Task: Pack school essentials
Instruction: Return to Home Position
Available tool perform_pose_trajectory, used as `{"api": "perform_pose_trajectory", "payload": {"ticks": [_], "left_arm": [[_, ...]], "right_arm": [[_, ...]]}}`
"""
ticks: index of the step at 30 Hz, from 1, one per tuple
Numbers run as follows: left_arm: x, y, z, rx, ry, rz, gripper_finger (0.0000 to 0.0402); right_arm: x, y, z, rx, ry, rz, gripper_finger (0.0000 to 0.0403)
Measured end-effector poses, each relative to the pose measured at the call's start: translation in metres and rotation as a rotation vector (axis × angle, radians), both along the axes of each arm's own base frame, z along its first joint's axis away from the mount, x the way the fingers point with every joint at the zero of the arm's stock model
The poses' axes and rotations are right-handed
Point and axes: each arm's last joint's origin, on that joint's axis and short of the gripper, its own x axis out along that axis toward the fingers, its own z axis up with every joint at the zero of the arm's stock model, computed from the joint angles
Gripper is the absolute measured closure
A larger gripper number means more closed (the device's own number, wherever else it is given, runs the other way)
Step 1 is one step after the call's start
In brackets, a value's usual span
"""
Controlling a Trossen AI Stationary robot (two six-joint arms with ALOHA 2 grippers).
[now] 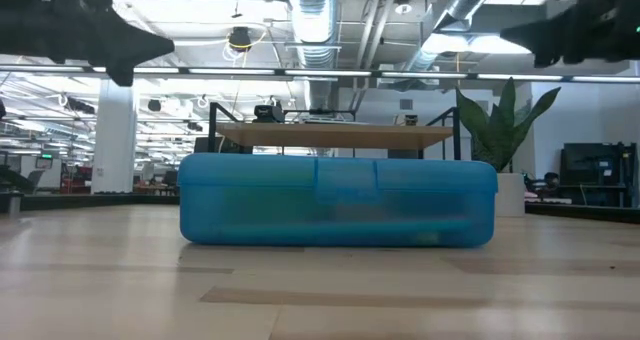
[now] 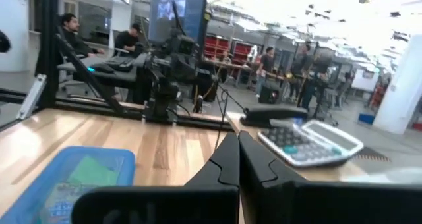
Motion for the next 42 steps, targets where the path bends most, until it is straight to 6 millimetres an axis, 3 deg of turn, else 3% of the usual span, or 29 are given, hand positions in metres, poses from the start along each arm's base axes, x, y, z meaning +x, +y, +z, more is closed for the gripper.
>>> {"api": "perform_pose_trajectory", "payload": {"ticks": [12, 17, 25, 42], "left_arm": [[0.001, -0.002, -0.010, -0.007, 0.107, -0.069, 0.0401], [0.001, -0.002, -0.012, -0.016, 0.120, -0.069, 0.0401], [0.001, -0.002, -0.014, -0.020, 0.137, -0.061, 0.0401], [-0.001, 0.000, -0.024, -0.053, 0.246, 0.020, 0.0401]], "right_arm": [[0.010, -0.008, -0.035, 0.080, 0.048, -0.051, 0.0395], [0.010, -0.018, -0.050, 0.239, 0.049, -0.232, 0.0386], [0.010, -0.026, -0.055, 0.245, 0.104, -0.343, 0.0371], [0.011, -0.027, -0.057, 0.245, 0.114, -0.349, 0.0374]]}}
